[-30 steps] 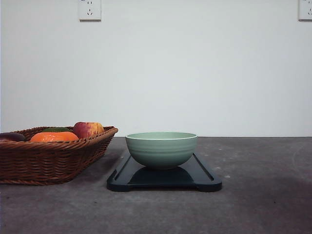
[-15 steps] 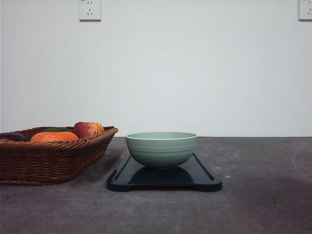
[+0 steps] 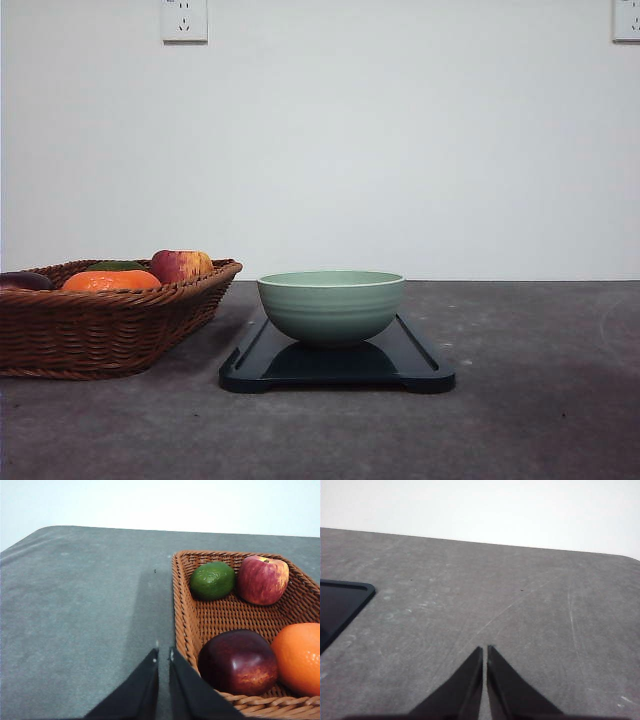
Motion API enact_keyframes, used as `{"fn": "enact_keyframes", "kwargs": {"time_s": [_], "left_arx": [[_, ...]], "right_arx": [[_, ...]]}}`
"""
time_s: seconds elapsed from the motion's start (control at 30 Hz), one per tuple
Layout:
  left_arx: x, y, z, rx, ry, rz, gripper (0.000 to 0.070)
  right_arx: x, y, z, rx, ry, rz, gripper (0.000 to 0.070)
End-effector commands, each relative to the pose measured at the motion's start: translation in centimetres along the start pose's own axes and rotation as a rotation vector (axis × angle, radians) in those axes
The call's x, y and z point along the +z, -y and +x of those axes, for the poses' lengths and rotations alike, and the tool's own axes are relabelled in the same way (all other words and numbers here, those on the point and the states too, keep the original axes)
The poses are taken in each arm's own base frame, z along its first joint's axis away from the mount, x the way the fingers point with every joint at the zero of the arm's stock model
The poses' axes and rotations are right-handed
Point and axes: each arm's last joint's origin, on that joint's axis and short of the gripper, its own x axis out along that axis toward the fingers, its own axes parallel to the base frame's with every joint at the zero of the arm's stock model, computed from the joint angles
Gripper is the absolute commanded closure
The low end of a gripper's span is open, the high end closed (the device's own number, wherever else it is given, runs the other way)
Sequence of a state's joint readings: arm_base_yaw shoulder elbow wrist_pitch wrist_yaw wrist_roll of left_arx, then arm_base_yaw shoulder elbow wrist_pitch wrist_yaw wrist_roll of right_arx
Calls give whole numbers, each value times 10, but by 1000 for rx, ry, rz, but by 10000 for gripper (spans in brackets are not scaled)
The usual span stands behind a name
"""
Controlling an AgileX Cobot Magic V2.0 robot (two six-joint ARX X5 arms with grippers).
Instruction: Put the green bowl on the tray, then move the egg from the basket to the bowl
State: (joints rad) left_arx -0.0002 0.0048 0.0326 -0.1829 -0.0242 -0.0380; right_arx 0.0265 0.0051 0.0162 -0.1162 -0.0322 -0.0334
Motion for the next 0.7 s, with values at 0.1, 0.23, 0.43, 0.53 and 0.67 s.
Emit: {"fn": "enact_keyframes", "kwargs": {"time_s": [0.1, 0.23, 0.43, 0.53, 0.67], "left_arx": [[-7, 0, 2, 4, -22, -1, 675], [-7, 0, 2, 4, -22, -1, 675], [-7, 0, 2, 4, -22, -1, 675], [-6, 0, 2, 4, -22, -1, 675], [-6, 0, 2, 4, -22, -1, 675]], "right_arx": [[0, 0, 0, 1, 9, -1, 695], [0, 0, 0, 1, 9, -1, 695], [0, 0, 0, 1, 9, -1, 695], [0, 0, 0, 1, 9, -1, 695], [0, 0, 0, 1, 9, -1, 695]]}}
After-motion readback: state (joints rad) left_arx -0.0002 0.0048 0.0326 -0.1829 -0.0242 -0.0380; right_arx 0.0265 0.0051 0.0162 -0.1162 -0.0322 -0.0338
